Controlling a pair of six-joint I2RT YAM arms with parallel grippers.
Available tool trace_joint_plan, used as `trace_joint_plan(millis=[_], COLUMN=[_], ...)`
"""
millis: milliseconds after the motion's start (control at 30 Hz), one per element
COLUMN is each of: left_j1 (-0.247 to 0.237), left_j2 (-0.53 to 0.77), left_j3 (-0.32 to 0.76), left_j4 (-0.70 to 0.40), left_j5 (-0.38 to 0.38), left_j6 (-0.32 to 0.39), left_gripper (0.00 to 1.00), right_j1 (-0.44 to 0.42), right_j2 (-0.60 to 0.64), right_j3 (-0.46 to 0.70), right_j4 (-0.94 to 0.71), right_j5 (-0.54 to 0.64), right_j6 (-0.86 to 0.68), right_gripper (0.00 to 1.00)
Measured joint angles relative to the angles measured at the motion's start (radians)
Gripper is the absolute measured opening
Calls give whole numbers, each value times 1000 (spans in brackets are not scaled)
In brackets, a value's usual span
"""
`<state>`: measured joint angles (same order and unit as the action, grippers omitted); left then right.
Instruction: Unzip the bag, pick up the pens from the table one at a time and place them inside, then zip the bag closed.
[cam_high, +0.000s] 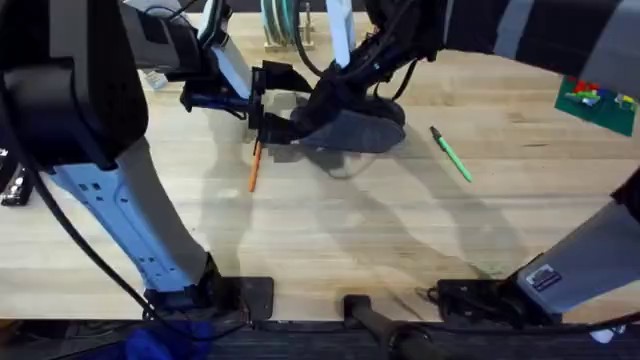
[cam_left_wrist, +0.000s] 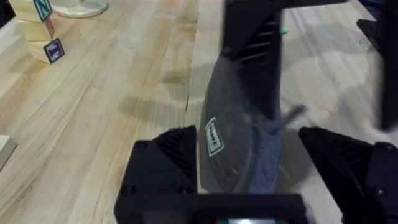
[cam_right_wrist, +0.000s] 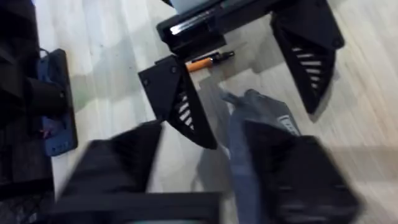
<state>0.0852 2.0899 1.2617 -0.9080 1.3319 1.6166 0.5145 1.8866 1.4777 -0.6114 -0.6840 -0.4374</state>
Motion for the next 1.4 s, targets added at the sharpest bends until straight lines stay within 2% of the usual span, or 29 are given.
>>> trace_joint_plan(millis=[33, 67, 100, 433, 567, 767, 967, 1100, 1400], left_j1=[0, 0, 2, 59, 80, 84, 86, 91, 109], left_j2=[0, 0, 0, 0, 0, 0, 0, 0, -4], left_j3=[0, 0, 0, 1, 19, 79, 129, 154, 208], left_j4=[0, 0, 0, 1, -33, -98, -161, -166, -167], left_j5=[0, 0, 0, 0, -3, -81, -130, -176, -294], left_j6=[0, 0, 0, 0, 0, 1, 0, -4, -77], left_gripper=[991, 993, 993, 993, 993, 994, 995, 995, 996], right_j1=[2, 3, 3, 4, 4, 4, 3, 0, -12], right_j2=[0, 0, 0, 0, -3, -53, -115, -143, -225], right_j3=[1, 2, 3, 6, 6, 6, 8, 8, 8], right_j4=[-4, -8, -13, -20, -22, -25, -68, -84, -139], right_j5=[-5, -9, -12, -16, -16, -8, 56, 75, 136], right_j6=[0, -3, -3, 0, 0, 0, 0, 0, 3], right_gripper=[863, 962, 989, 997, 997, 997, 997, 997, 997])
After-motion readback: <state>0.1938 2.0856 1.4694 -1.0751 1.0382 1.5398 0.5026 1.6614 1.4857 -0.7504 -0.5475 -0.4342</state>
